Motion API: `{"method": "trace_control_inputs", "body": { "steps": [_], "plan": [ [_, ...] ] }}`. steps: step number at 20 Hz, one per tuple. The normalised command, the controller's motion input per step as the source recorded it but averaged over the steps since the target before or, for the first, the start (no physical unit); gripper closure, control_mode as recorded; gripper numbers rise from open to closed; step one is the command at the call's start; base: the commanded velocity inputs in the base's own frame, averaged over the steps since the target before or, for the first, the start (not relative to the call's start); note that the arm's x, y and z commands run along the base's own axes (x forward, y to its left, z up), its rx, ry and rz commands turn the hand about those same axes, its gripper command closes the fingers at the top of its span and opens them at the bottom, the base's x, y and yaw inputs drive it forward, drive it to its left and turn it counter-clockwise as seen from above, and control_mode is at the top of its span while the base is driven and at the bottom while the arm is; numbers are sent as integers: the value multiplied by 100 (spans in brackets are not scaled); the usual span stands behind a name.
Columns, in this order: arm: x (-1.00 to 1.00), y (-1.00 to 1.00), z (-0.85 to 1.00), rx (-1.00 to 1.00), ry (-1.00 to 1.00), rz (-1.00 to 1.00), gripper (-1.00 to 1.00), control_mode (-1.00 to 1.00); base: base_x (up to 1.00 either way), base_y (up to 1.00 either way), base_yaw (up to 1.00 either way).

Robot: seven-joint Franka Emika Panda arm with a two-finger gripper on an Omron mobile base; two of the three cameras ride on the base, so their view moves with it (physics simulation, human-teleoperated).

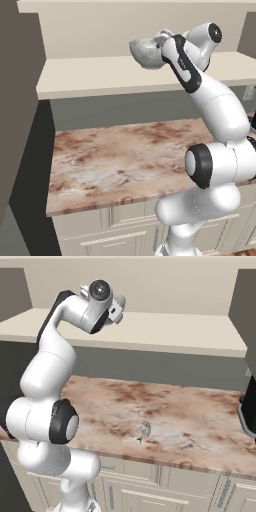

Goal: Retrieve the bowl from the cabinet, then place the raw meat into the bowl to avoid contamination.

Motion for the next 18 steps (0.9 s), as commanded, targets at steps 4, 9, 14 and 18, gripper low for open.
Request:
{"method": "trace_control_inputs", "body": {
  "steps": [4,9,14,18],
  "plan": [
    [0,4,-12,-5,0,0,100,-100,0,0,0],
    [0,0,-1,0,0,0,100,-100,0,0,0],
    [0,0,0,0,0,0,100,-100,0,0,0],
    [0,0,3,0,0,0,100,-100,0,0,0]
  ]
}}
